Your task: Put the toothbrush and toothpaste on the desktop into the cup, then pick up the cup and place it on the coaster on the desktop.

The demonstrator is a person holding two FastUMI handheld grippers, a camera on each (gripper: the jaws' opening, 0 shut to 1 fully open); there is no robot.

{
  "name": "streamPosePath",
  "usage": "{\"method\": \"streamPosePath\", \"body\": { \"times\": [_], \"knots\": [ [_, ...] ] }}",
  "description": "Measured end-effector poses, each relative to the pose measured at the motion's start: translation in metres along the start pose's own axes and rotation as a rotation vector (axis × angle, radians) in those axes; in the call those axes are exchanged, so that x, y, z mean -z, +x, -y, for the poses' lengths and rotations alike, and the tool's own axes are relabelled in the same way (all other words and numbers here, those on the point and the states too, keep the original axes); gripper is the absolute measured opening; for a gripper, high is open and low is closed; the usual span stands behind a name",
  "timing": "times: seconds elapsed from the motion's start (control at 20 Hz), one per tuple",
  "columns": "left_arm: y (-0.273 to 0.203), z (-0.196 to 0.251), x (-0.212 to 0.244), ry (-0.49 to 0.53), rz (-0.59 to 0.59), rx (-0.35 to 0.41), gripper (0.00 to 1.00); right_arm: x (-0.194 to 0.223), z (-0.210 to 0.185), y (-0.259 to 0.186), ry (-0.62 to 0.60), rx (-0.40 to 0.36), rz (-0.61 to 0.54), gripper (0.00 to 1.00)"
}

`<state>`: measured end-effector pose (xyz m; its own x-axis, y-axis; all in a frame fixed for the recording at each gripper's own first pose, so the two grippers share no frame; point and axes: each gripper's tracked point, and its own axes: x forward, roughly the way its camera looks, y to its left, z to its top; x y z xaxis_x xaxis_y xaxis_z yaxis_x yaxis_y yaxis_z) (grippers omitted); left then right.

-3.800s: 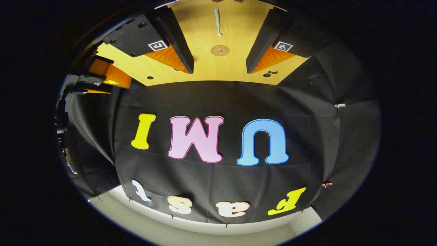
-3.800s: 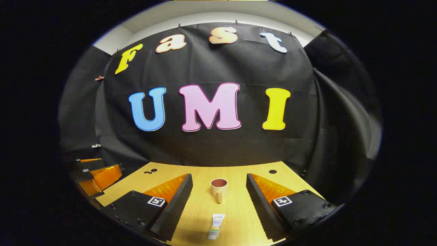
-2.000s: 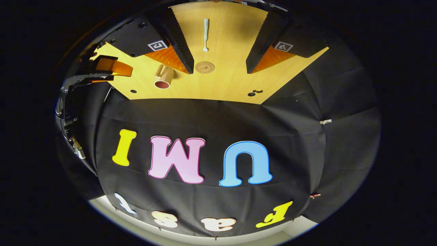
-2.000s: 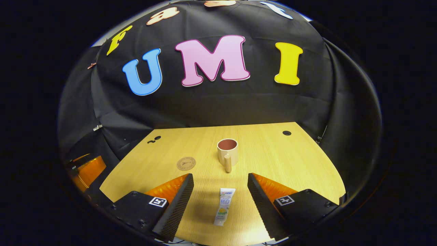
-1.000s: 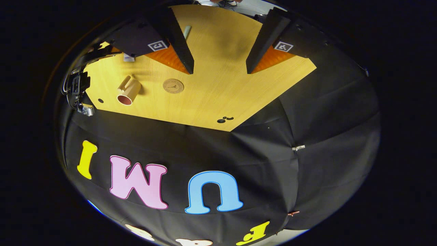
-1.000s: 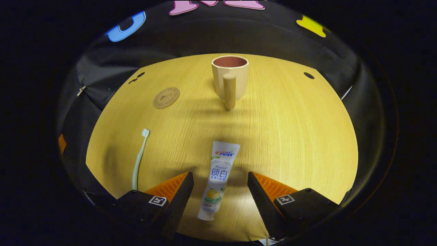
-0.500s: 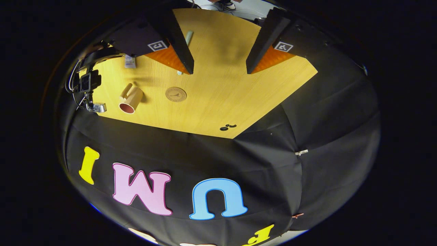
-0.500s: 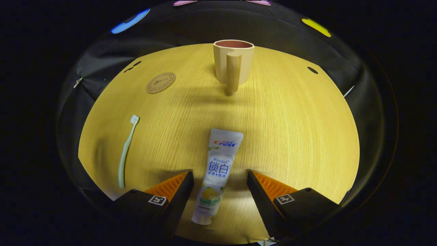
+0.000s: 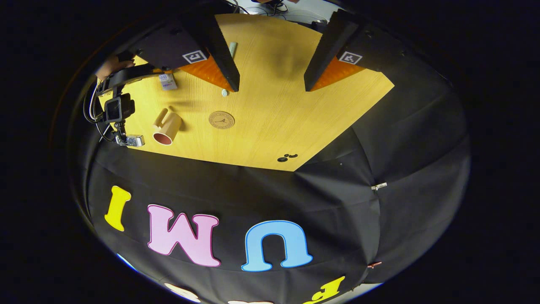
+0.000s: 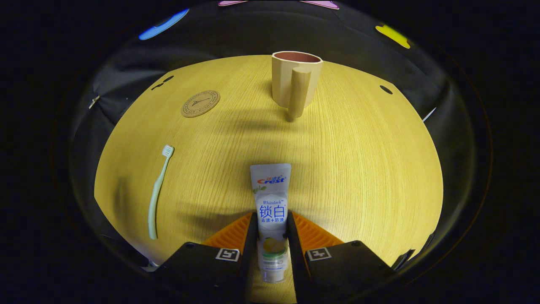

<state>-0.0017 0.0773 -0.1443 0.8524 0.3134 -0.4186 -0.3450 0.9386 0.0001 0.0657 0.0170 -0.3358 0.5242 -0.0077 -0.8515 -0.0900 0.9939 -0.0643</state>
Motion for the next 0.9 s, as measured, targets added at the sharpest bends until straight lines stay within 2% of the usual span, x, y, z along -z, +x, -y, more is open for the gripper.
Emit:
{"method": "streamPosePath", "body": {
  "times": [0.2,0.25,0.45,0.5,0.55,0.6,0.65,0.9],
  "knots": [
    [0.0,-0.002,0.011,0.019,-0.013,0.026,0.97,-0.002,0.0,-0.001,-0.016,-0.027,-0.004,0.42],
    [0.0,-0.004,0.015,0.025,-0.019,0.032,0.97,-0.001,-0.001,0.001,-0.028,-0.036,0.0,0.36],
    [0.0,-0.007,0.025,0.062,-0.038,0.054,0.98,-0.003,-0.001,-0.002,-0.032,-0.086,-0.001,0.28],
    [0.001,-0.007,0.026,0.073,-0.042,0.059,0.97,-0.001,-0.003,-0.003,-0.018,-0.101,-0.01,0.22],
    [0.002,-0.006,0.027,0.082,-0.046,0.065,0.98,0.0,-0.001,-0.005,0.002,-0.107,-0.017,0.27],
    [0.004,-0.004,0.027,0.088,-0.05,0.075,0.97,-0.001,0.002,-0.008,0.019,-0.109,-0.014,0.22],
    [0.007,-0.001,0.028,0.092,-0.056,0.087,0.97,-0.003,0.006,-0.014,0.031,-0.112,0.002,0.27],
    [0.034,0.024,0.036,0.138,-0.108,0.179,0.98,-0.012,0.028,-0.056,0.073,-0.135,0.093,0.27]
  ]
}}
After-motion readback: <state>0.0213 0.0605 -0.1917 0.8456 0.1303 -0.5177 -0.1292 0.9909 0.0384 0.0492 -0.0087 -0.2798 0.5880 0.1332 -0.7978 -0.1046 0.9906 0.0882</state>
